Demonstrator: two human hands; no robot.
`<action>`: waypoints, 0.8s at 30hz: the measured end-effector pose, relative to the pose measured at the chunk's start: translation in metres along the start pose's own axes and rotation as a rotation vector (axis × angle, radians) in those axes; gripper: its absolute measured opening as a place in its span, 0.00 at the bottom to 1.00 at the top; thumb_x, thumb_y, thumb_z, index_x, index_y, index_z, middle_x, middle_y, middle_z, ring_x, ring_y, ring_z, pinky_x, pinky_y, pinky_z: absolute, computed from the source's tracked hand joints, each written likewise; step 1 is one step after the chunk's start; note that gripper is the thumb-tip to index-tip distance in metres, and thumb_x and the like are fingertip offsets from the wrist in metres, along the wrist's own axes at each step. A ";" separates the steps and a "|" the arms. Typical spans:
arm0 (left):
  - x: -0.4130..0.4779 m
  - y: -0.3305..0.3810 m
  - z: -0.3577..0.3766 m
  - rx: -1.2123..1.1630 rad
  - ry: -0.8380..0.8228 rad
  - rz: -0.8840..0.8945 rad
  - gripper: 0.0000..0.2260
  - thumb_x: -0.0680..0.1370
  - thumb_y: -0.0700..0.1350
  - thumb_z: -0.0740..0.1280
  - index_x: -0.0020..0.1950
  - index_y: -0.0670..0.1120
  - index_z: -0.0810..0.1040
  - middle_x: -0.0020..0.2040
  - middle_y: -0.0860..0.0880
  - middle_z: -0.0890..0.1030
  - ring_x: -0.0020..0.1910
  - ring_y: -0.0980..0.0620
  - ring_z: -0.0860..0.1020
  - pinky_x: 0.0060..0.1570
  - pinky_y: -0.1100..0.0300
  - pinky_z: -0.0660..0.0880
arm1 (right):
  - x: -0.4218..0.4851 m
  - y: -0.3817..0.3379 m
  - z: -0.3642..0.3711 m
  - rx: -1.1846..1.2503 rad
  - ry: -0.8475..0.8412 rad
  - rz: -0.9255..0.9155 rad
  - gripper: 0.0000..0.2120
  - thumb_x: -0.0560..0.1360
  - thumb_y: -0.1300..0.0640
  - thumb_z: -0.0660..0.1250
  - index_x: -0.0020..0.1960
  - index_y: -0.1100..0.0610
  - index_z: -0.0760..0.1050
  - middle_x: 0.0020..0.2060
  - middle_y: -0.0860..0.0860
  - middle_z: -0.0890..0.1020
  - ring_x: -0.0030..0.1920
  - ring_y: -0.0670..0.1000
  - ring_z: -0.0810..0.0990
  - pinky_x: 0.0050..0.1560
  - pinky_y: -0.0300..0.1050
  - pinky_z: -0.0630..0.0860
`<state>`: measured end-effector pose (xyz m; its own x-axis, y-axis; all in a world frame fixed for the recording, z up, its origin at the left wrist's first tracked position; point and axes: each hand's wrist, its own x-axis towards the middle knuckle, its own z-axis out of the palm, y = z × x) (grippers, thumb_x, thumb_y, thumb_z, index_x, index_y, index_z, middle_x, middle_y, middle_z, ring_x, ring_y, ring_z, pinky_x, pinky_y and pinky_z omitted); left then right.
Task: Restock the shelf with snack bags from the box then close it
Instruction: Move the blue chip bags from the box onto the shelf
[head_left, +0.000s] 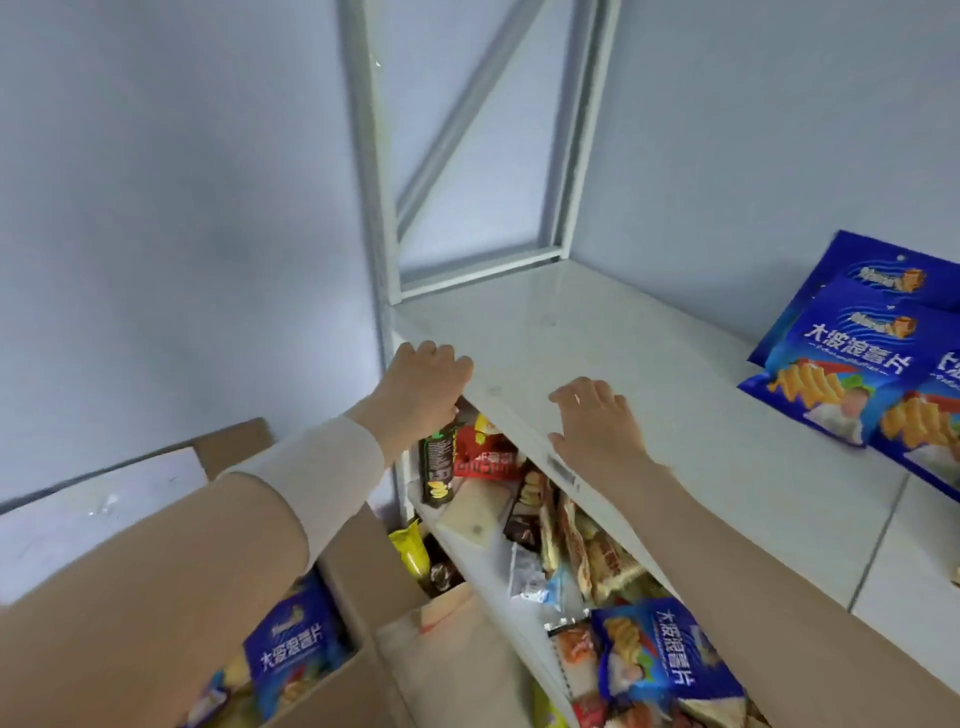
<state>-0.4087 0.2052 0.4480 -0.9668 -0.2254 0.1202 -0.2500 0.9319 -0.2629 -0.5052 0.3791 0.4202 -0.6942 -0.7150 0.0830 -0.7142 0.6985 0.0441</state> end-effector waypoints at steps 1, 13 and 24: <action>-0.021 -0.022 0.005 0.011 -0.014 -0.045 0.17 0.77 0.46 0.64 0.65 0.45 0.69 0.60 0.45 0.74 0.60 0.44 0.73 0.56 0.52 0.68 | 0.002 -0.026 0.001 -0.023 0.017 -0.044 0.23 0.78 0.52 0.59 0.71 0.55 0.61 0.69 0.55 0.64 0.68 0.56 0.62 0.65 0.50 0.63; -0.309 -0.235 0.137 -0.030 -0.390 -0.529 0.20 0.78 0.47 0.61 0.69 0.46 0.63 0.65 0.44 0.69 0.63 0.44 0.69 0.61 0.51 0.65 | -0.009 -0.358 0.071 -0.006 -0.014 -0.492 0.19 0.72 0.60 0.65 0.62 0.62 0.72 0.57 0.61 0.75 0.58 0.62 0.73 0.52 0.52 0.70; -0.399 -0.271 0.254 -0.323 -0.523 -0.783 0.19 0.77 0.49 0.65 0.65 0.46 0.66 0.61 0.46 0.72 0.60 0.46 0.71 0.58 0.54 0.70 | -0.013 -0.467 0.195 -0.084 -0.280 -0.621 0.18 0.76 0.55 0.61 0.65 0.56 0.64 0.63 0.54 0.69 0.63 0.56 0.66 0.60 0.49 0.67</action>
<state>0.0309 -0.0292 0.2283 -0.4564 -0.8343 -0.3093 -0.8761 0.4821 -0.0077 -0.1800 0.0569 0.2044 -0.1633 -0.9564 -0.2422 -0.9858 0.1485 0.0780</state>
